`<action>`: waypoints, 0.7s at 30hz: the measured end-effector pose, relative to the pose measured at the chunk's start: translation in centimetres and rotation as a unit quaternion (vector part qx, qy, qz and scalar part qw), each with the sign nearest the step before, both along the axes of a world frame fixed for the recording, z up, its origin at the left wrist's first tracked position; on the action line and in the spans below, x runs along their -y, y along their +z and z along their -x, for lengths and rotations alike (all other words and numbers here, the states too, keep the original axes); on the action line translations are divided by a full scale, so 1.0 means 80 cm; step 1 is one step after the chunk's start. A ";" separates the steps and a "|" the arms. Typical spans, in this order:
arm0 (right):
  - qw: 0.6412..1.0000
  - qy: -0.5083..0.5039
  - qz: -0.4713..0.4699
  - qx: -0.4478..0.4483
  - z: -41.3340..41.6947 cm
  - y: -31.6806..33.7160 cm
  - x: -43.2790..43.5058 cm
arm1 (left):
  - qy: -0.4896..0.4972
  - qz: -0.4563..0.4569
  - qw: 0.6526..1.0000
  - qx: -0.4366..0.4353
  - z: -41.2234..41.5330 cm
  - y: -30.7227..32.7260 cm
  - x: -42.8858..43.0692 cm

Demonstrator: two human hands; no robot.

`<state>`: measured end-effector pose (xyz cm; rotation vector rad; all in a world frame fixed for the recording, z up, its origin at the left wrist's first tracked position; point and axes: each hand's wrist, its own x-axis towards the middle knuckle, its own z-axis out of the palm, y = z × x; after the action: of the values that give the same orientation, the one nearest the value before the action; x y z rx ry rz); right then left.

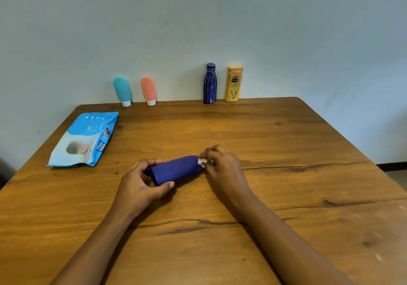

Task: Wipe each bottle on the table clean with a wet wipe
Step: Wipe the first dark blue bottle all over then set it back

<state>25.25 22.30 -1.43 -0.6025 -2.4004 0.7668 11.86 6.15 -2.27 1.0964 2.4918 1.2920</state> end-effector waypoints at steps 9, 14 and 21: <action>0.998 0.021 -0.060 0.021 -0.017 -0.009 -0.004 | 0.016 0.044 0.999 -0.024 -0.001 -0.001 0.000; 0.996 -0.078 0.034 -0.014 -0.017 -0.008 -0.039 | 0.012 0.054 0.997 -0.055 -0.008 0.001 -0.003; 0.997 -0.045 -0.049 0.025 0.000 -0.007 -0.043 | 0.005 0.069 0.994 -0.090 -0.010 -0.001 -0.005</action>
<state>25.25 25.75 -2.00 -0.6908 -2.4220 0.5994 12.65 6.54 -2.36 1.2174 2.6719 1.0479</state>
